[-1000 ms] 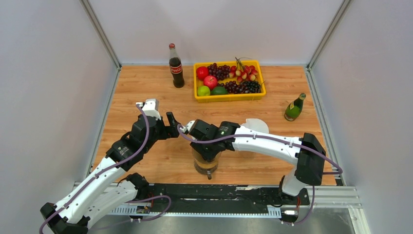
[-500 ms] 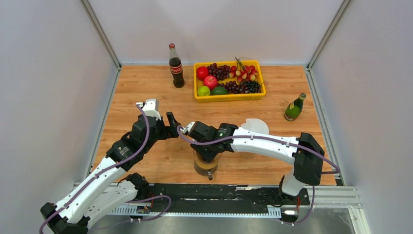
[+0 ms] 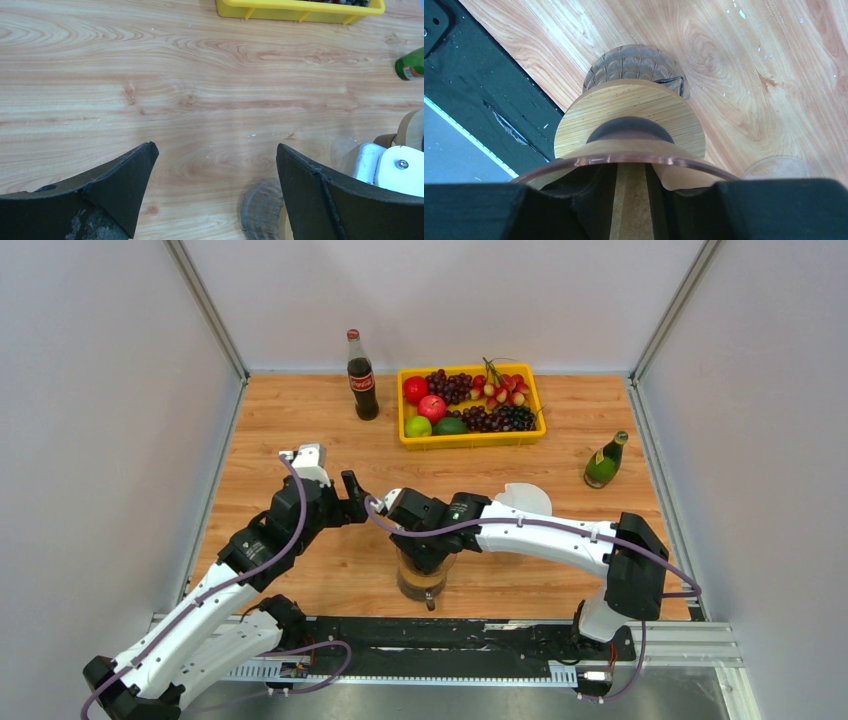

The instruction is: Place the coffee filter in the dripper

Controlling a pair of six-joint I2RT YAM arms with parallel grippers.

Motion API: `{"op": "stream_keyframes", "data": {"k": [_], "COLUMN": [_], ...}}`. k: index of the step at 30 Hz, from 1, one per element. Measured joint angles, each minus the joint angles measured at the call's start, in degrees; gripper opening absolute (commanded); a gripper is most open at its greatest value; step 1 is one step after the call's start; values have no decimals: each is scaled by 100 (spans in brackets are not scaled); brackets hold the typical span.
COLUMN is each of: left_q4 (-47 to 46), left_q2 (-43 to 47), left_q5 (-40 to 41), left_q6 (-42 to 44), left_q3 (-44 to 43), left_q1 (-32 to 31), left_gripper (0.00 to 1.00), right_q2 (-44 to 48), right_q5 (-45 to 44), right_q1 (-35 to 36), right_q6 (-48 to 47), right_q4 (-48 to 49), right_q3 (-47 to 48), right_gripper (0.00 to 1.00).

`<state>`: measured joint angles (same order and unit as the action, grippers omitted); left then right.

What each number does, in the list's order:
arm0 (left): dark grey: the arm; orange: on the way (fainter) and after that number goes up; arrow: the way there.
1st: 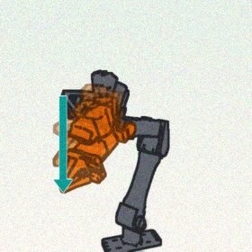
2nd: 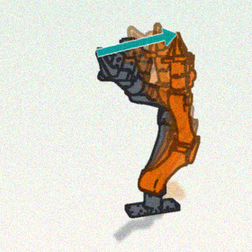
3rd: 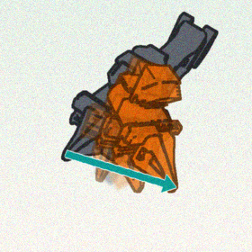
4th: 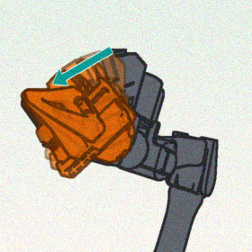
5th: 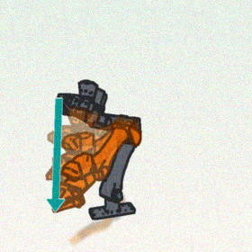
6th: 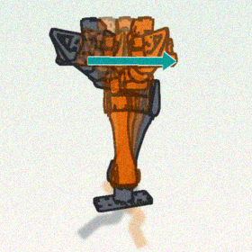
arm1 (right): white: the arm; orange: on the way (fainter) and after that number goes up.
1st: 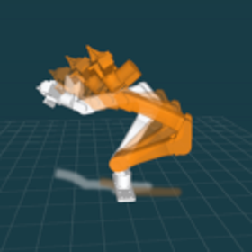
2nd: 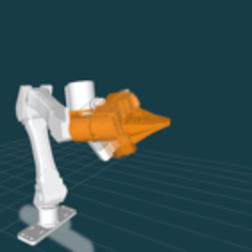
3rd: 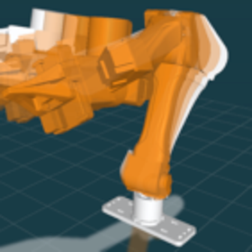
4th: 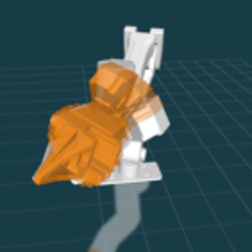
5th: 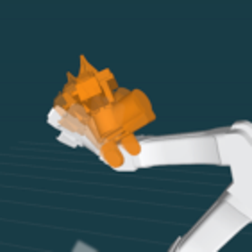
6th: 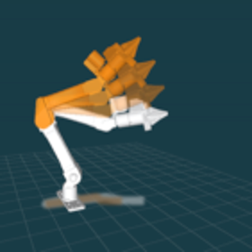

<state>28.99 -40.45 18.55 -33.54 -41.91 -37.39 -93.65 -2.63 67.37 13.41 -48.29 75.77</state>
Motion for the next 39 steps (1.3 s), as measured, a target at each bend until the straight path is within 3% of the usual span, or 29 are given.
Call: {"op": "stream_keyframes", "data": {"k": [9, 14, 19, 26, 32, 39], "left_q4": [0, 0, 0, 0, 0, 0], "left_q2": [44, 59, 87, 129, 133, 133], "left_q5": [0, -4, -4, -4, -7, -9], "left_q6": [-9, -26, -48, -68, -70, -68], "left_q3": [0, 0, 0, 0, 0, 0], "left_q1": [0, 0, 0, 0, 0, 0], "left_gripper": [100, 100, 100, 100, 100, 100], "right_q2": [26, 26, 26, 24, 24, 24], "right_q5": [-24, -57, -107, -118, -92, -76], "right_q1": [63, 96, 120, 160, 205, 247], "right_q6": [20, 66, 118, 177, 199, 216], "right_q4": [-61, -118, -157, -173, -232, -278], "right_q3": [72, 129, 199, 203, 219, 256], "right_gripper": [39, 46, 45, 33, 31, 36]}}
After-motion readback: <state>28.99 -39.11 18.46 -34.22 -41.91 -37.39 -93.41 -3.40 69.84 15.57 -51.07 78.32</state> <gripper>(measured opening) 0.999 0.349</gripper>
